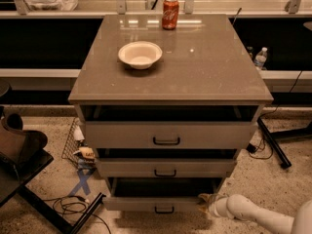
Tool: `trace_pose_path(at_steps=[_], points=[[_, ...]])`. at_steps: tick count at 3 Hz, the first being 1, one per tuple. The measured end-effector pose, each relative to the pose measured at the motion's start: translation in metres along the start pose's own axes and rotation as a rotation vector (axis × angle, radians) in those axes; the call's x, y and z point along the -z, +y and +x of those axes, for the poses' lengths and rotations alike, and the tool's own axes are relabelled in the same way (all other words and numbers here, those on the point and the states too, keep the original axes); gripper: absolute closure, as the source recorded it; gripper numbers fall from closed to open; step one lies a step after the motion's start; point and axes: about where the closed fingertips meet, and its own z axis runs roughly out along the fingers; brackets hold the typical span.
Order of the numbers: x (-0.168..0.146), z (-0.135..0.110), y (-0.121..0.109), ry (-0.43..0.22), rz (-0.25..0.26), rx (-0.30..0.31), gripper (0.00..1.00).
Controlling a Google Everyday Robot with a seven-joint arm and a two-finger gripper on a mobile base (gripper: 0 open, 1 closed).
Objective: Open bottom drawer
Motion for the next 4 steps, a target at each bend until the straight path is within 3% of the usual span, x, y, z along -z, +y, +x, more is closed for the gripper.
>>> trace_pose_path(at_steps=[1,4], points=[[0.005,0.007,0.013,0.035,-0.043,0.001,1.00],[0.018,0.012,0.023,0.050,-0.060,-0.010,1.00]])
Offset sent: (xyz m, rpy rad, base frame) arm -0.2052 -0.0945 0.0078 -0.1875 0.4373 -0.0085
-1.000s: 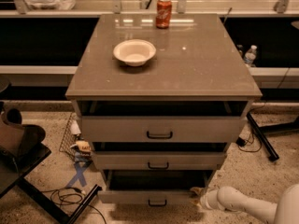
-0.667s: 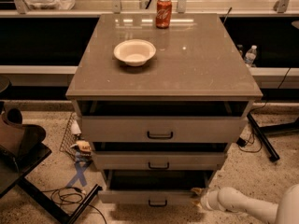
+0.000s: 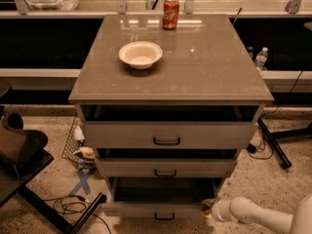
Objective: Open bottom drawer
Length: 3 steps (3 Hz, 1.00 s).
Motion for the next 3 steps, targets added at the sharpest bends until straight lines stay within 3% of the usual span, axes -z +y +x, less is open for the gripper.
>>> trace_pose_path(at_steps=[3], points=[[0.039,0.025,0.046,0.018,-0.071,-0.044,1.00]])
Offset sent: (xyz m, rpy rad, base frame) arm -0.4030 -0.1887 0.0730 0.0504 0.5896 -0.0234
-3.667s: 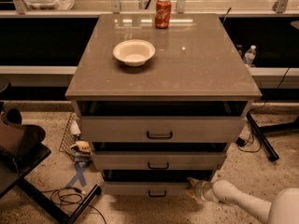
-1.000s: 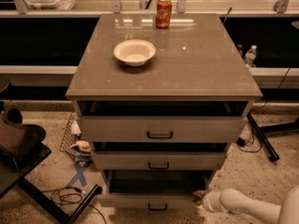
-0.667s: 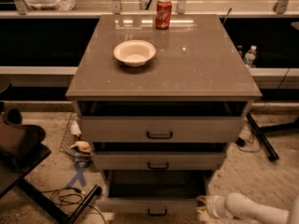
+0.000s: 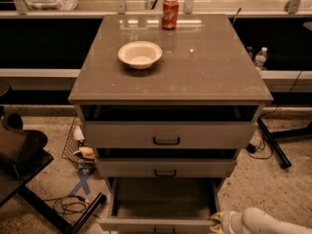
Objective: Open bottom drawer
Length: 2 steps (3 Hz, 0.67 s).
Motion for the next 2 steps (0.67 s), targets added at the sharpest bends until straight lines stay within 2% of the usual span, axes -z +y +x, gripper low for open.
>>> trace_pose_path(at_steps=[1,2], points=[[0.0242,0.0185,0.0336,0.009,-0.048,-0.036,1.00],[0.0242,0.0185,0.0336,0.009,-0.048,-0.036,1.00]])
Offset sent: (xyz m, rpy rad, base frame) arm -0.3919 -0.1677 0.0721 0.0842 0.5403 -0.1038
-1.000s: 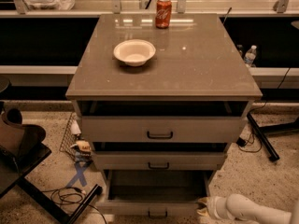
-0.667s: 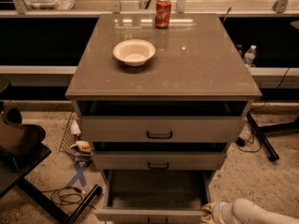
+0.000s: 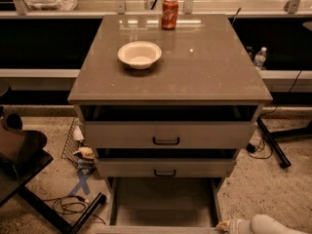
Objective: Open bottom drawer
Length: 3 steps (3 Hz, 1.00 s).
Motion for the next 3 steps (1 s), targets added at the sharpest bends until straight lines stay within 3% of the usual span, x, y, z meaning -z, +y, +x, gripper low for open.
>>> trace_pose_path(at_steps=[1,2,3], points=[[-0.004,-0.010,-0.016,-0.001,0.013,0.020,1.00],[-0.004,-0.010,-0.016,-0.001,0.013,0.020,1.00],[0.007,-0.020,-0.026,0.031,0.031,0.037,1.00]])
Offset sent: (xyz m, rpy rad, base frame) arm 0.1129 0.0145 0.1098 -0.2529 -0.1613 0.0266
